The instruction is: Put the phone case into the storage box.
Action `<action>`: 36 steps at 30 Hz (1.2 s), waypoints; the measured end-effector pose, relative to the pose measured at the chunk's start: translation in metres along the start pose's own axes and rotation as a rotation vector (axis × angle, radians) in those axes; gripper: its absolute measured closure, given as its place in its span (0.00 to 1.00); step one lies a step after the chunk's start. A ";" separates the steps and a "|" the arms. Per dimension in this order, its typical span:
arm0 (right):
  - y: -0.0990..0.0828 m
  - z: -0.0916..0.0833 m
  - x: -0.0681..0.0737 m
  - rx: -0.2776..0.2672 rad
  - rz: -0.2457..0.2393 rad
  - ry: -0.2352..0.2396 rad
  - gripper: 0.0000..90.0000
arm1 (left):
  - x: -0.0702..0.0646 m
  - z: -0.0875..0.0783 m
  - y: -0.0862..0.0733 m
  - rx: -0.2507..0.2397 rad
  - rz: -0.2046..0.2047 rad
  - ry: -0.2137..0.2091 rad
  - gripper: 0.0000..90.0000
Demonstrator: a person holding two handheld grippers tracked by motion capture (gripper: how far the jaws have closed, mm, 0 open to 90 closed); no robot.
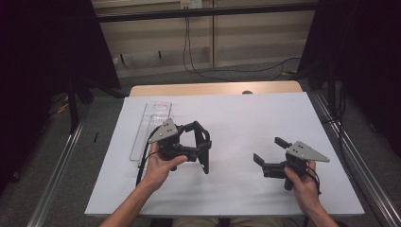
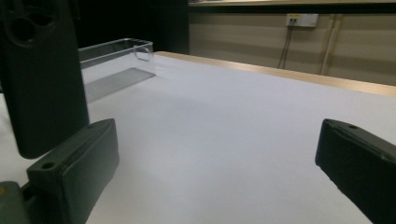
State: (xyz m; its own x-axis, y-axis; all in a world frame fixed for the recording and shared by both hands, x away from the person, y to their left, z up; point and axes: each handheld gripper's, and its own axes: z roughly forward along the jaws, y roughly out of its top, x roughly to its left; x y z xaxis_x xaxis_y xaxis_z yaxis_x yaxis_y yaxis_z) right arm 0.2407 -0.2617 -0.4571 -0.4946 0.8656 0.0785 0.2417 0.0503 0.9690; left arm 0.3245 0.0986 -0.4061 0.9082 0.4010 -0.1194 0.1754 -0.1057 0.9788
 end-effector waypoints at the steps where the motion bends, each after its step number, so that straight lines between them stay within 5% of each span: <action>1: -0.001 -0.002 -0.001 -0.004 0.004 -0.016 0.00 | 0.001 -0.001 0.000 0.000 0.003 0.003 0.15; 15: -0.013 -0.028 -0.015 -0.013 0.020 -0.086 0.00 | 0.007 -0.007 -0.002 0.000 -0.010 0.065 0.15; 32: -0.020 -0.029 -0.015 -0.006 -0.009 -0.094 0.00 | 0.011 -0.020 0.005 -0.054 -0.041 0.148 0.15; 36: -0.019 -0.029 -0.015 -0.014 -0.006 -0.096 0.00 | 0.013 -0.025 0.010 -0.048 -0.016 0.167 0.15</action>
State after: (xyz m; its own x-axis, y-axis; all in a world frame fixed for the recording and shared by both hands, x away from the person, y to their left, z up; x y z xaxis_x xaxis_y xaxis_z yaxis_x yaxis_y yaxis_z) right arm 0.2192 -0.2902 -0.4704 -0.4133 0.9092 0.0499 0.2265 0.0495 0.9727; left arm 0.3282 0.1254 -0.3942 0.8289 0.5486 -0.1093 0.1670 -0.0561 0.9844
